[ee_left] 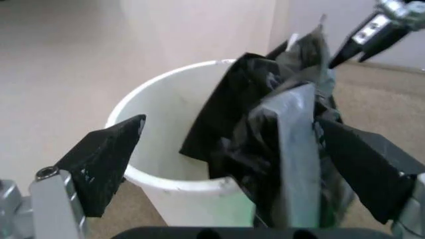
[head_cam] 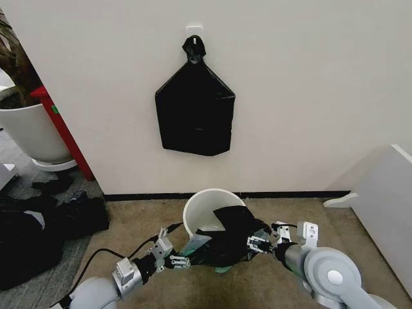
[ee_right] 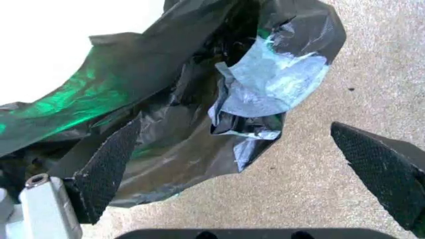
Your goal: Place the garbage bag over the trash bin.
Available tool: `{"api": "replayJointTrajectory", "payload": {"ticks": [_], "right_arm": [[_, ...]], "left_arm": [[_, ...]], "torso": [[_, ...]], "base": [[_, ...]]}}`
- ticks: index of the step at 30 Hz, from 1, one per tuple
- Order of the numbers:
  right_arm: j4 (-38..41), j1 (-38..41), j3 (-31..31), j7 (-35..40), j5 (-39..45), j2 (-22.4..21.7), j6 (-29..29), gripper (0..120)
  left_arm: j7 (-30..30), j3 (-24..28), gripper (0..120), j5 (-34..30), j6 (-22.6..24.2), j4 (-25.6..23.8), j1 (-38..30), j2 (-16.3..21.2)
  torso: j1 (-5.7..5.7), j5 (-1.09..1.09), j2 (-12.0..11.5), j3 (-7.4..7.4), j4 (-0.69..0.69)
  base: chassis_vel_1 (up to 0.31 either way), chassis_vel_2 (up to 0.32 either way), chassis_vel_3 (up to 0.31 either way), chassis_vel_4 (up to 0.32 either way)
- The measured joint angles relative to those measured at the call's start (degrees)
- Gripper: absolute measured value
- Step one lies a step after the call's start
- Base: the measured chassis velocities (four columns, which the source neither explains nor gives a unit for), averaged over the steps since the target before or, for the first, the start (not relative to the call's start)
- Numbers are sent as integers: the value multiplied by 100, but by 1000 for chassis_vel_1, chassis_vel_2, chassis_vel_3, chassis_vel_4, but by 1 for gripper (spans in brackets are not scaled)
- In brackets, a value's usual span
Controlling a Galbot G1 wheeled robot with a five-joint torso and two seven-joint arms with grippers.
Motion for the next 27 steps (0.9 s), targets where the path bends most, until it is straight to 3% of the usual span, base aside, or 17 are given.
{"api": "replayJointTrajectory", "payload": {"ticks": [10,21,27], "right_arm": [[38,-19,8,72,20,-6,41,100],[40,14,34,-9,-4,68,84,100],[-61,39,110,-164,-124,64,142,100]], "left_arm": [[-243,76,100,-23,70,248,-270,-163],[-635,-141,100,-780,344,546,-521,-333],[-635,-126,100,-855,355,729,-645,-384]], "torso": [[0,-1,0,0,0],[0,0,0,0,0],[0,0,0,0,-1]], "base": [[0,0,0,0],[0,0,0,0],[0,0,0,0]]}}
